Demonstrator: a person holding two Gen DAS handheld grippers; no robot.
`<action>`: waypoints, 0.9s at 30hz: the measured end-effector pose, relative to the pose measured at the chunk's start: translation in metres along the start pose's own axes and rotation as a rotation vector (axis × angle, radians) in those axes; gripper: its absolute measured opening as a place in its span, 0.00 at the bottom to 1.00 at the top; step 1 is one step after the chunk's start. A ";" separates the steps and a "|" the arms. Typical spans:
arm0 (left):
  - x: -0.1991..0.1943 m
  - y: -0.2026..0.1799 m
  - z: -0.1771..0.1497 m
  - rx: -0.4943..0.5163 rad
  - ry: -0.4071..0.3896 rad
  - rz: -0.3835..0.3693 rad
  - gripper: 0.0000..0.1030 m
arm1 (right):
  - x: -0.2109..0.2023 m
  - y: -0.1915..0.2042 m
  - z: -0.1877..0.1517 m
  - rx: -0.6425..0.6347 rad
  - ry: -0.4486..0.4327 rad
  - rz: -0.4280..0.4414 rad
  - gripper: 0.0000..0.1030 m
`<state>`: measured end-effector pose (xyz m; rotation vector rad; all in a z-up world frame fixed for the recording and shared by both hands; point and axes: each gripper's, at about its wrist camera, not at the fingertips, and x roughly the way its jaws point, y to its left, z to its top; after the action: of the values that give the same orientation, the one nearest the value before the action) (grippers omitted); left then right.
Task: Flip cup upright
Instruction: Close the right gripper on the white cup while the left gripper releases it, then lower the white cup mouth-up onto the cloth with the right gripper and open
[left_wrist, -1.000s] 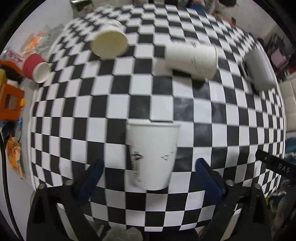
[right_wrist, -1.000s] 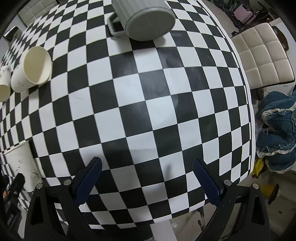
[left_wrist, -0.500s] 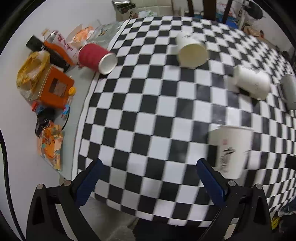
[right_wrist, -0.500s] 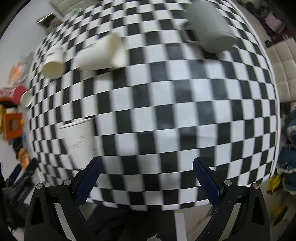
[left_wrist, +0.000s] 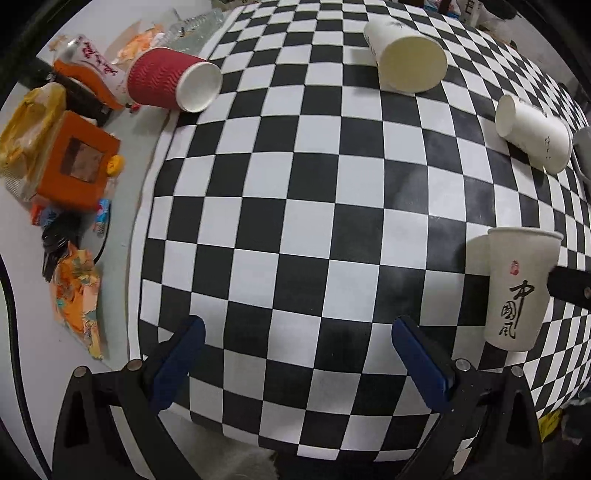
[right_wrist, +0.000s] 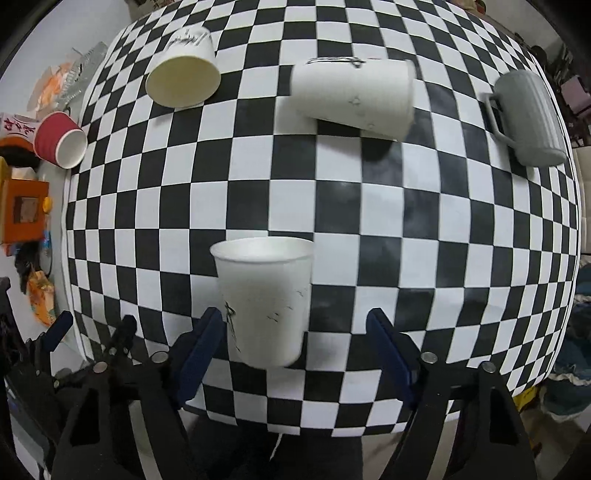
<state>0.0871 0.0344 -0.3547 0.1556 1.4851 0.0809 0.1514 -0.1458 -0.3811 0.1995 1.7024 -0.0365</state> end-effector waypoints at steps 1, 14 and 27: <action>0.002 0.000 0.001 0.006 0.002 -0.002 1.00 | 0.003 0.002 0.003 -0.001 0.006 -0.006 0.76; 0.018 0.008 0.006 0.033 0.027 -0.020 1.00 | 0.035 0.026 0.013 0.005 0.044 -0.048 0.60; 0.021 0.020 0.008 0.024 0.014 -0.070 1.00 | 0.032 0.032 -0.009 0.054 -0.040 -0.022 0.58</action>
<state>0.0974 0.0565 -0.3715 0.1224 1.5040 0.0075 0.1439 -0.1095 -0.4082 0.2187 1.6652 -0.1024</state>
